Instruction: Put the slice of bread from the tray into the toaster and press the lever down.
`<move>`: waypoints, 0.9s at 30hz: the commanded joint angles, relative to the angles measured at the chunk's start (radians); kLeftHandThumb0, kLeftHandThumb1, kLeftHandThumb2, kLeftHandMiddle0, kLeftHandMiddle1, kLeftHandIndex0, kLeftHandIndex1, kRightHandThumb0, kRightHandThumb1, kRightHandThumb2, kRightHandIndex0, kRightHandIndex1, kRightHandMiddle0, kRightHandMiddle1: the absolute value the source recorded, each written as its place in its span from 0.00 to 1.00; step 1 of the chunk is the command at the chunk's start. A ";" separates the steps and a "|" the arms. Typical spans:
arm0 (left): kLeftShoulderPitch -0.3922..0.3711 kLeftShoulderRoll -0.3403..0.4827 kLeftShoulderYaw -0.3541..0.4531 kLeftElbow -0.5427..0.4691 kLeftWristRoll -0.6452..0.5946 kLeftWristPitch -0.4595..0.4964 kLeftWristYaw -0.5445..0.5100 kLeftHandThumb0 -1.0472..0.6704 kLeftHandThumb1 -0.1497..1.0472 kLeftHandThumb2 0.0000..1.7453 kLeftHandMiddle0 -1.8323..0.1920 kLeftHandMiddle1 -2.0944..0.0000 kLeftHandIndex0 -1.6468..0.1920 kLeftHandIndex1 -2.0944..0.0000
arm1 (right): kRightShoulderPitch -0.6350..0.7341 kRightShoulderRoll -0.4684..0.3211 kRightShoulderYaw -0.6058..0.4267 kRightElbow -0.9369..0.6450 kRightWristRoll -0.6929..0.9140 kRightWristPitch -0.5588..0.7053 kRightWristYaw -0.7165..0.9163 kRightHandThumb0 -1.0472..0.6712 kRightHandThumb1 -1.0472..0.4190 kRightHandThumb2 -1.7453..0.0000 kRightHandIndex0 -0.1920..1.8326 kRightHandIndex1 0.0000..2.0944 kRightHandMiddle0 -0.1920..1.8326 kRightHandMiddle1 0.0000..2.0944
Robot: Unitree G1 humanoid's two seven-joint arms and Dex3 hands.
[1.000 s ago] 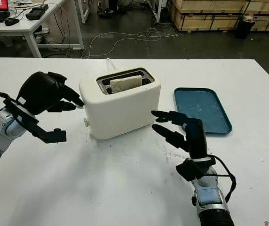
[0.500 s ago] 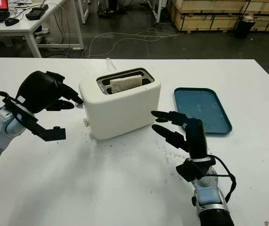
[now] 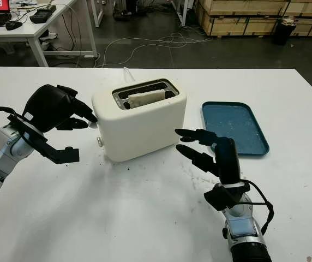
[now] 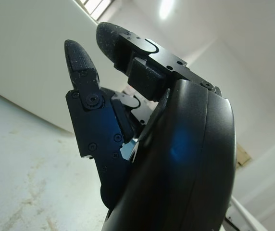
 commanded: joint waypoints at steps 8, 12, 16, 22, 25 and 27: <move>-0.005 -0.013 -0.025 0.029 -0.006 -0.003 -0.006 0.49 0.69 0.00 0.44 0.25 0.15 0.98 | -0.002 -0.004 -0.003 -0.003 0.000 -0.013 0.003 0.38 0.18 1.00 0.56 0.31 0.65 0.00; -0.004 -0.038 -0.053 0.065 -0.004 0.000 -0.019 0.50 0.69 0.00 0.47 0.25 0.16 0.99 | -0.005 -0.006 -0.003 0.005 0.000 -0.022 0.003 0.38 0.18 1.00 0.56 0.31 0.65 0.00; -0.001 -0.070 -0.138 0.143 0.059 -0.003 -0.016 0.50 0.68 0.00 0.42 0.37 0.14 0.98 | -0.001 -0.005 -0.003 -0.002 -0.006 -0.015 -0.001 0.38 0.18 1.00 0.56 0.31 0.65 0.00; 0.028 -0.133 -0.254 0.238 0.078 0.007 -0.029 0.46 0.70 0.00 0.42 0.35 0.14 0.99 | 0.001 -0.007 -0.003 -0.002 0.000 -0.013 0.005 0.38 0.18 1.00 0.56 0.31 0.65 0.00; 0.046 -0.153 -0.295 0.266 0.076 0.012 -0.026 0.45 0.70 0.00 0.45 0.32 0.15 1.00 | -0.002 -0.008 -0.004 0.006 0.011 -0.020 0.011 0.39 0.18 1.00 0.56 0.31 0.65 0.00; 0.054 -0.159 -0.315 0.282 0.075 0.018 -0.029 0.47 0.70 0.00 0.46 0.32 0.16 1.00 | -0.003 -0.007 -0.005 0.012 0.009 -0.026 0.008 0.39 0.18 1.00 0.56 0.31 0.65 0.00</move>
